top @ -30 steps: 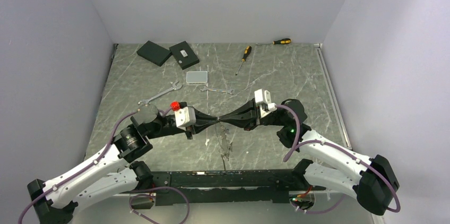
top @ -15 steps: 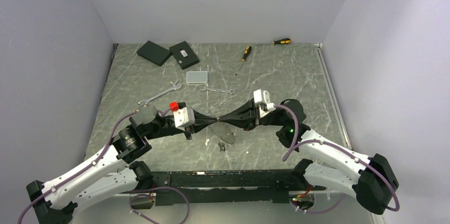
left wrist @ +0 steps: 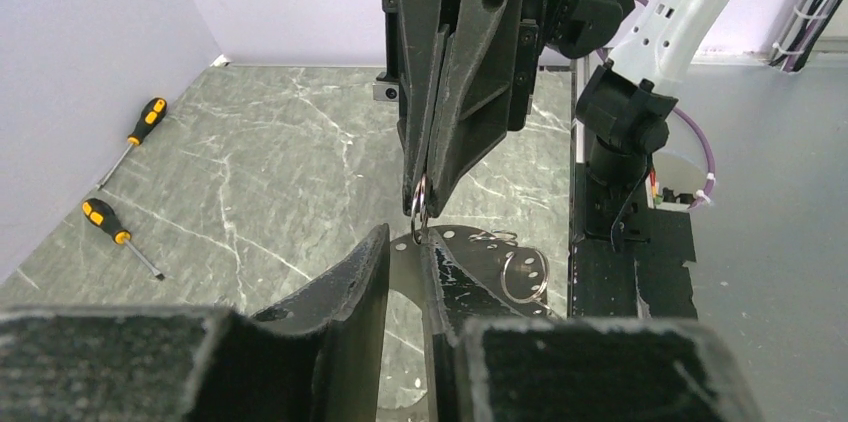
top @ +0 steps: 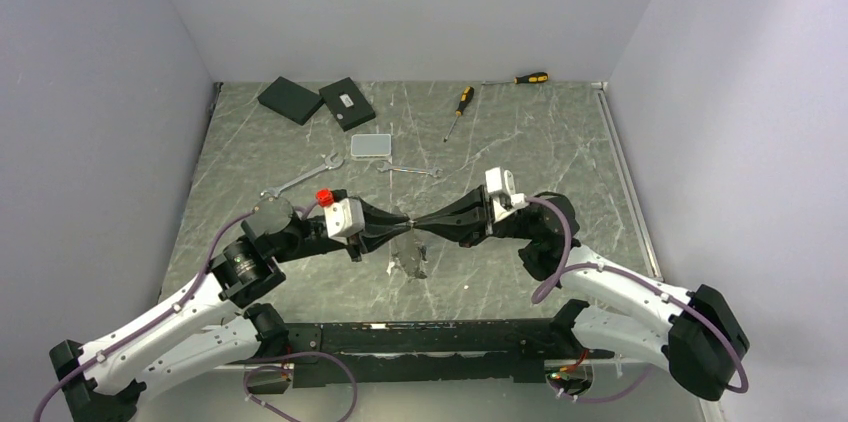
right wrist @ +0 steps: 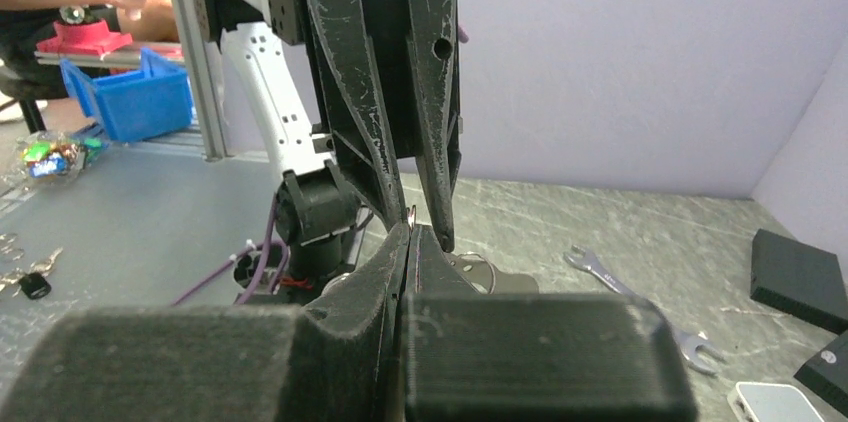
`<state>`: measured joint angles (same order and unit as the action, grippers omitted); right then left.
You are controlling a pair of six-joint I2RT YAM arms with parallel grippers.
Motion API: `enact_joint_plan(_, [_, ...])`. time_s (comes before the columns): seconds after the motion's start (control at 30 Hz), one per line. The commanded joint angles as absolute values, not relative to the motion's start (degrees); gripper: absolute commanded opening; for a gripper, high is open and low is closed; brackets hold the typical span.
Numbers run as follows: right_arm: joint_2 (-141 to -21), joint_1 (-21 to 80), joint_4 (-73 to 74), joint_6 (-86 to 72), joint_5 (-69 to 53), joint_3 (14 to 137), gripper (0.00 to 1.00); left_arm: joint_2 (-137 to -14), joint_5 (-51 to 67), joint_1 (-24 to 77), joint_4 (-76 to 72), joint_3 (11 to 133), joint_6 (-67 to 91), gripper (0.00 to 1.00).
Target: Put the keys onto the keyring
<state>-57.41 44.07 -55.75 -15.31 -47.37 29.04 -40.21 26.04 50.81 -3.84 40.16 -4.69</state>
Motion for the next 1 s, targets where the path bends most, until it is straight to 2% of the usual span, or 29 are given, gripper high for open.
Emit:
enact_joint_plan(0.0, [-57.6,44.3,-66.9,-19.0,-45.5,29.1,0.00,-39.1,25.0,51.0,-8.2,40.2,-2.1,0.23])
enact_joint_plan(0.13, [-57.5,44.3,-69.5,-20.2,-44.0,28.3,0.00,-39.2,24.8,50.9,-8.8,40.0,-1.3,0.25])
enact_joint_plan(0.37, [-59.2,44.3,-73.7,-23.3,-44.0,28.3,0.00,-39.3,25.6,51.0,-10.7,39.3,-0.4,0.22])
enact_joint_plan(0.53, [-59.8,44.3,-73.2,-23.2,-44.4,28.6,0.00,-39.0,26.0,50.9,-11.6,38.9,-0.4,0.27])
enact_joint_plan(0.7, [-59.9,44.3,-72.4,-22.7,-44.4,28.7,0.00,-38.2,25.9,50.9,-12.1,38.8,-0.4,0.27])
enact_joint_plan(0.97, [-60.2,44.4,-72.6,-23.0,-44.7,29.0,0.00,-38.4,26.4,50.9,-12.3,38.4,-0.4,0.20])
